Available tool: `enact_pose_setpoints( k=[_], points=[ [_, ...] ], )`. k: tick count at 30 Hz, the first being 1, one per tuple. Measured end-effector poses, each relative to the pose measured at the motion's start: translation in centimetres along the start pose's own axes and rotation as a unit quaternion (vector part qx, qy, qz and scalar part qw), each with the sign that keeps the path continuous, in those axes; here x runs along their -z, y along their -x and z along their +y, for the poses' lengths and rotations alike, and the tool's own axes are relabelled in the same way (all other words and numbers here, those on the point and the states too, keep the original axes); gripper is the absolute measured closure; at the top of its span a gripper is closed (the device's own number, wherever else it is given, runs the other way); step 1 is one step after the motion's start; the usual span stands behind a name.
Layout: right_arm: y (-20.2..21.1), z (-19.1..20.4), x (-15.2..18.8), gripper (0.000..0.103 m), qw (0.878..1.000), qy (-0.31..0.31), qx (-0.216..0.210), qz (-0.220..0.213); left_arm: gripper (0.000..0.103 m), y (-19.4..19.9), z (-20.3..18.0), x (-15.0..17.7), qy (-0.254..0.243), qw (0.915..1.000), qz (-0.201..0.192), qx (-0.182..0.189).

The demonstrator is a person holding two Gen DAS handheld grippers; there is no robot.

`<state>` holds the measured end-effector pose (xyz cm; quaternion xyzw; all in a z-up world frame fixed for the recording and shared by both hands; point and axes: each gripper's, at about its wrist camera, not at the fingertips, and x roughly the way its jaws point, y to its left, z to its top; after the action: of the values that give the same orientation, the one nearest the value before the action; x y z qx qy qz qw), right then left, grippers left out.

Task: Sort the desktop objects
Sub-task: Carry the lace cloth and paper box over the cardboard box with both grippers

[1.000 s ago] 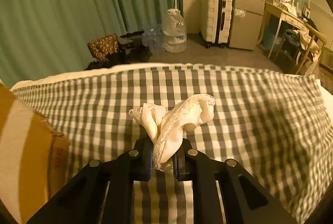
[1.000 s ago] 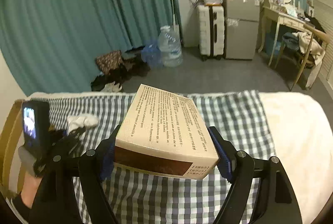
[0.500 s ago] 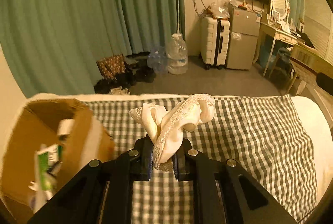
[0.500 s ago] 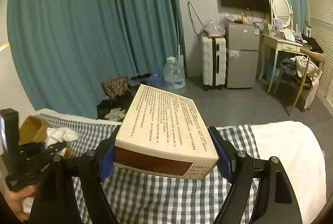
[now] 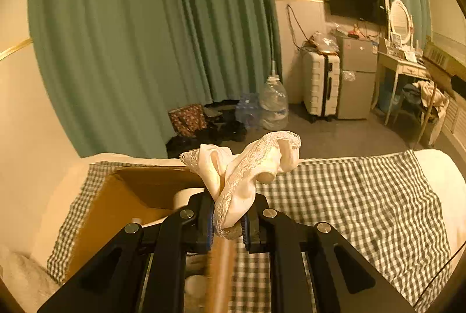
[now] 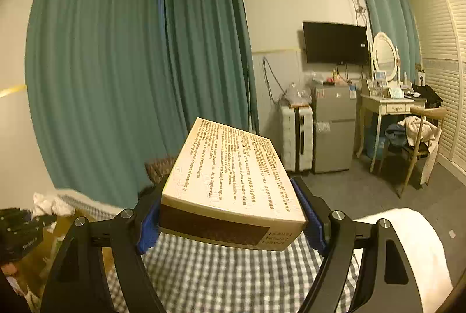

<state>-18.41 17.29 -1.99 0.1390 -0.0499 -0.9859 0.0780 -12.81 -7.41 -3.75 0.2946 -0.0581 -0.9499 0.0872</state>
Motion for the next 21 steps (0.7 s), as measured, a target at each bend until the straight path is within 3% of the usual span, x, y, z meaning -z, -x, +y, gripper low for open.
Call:
enact_pose_setpoints(
  k=[11,15,21],
  points=[
    [1.1,6.6,-2.0,0.024,0.998,0.014,-0.058,-0.02,0.089,0.7,7.8,1.0,0.036,0.9973,-0.021,-0.06],
    [1.2,9.8,-1.9,0.024,0.994,0.026,-0.104,-0.007,0.089,0.6,10.1,1.4,0.046,0.9951,-0.023,-0.084],
    [0.7,14.6,-1.3,0.024,0.988,0.059,-0.145,0.012,0.089,0.2,13.0,2.7,0.076,0.993,-0.01,-0.09]
  ],
)
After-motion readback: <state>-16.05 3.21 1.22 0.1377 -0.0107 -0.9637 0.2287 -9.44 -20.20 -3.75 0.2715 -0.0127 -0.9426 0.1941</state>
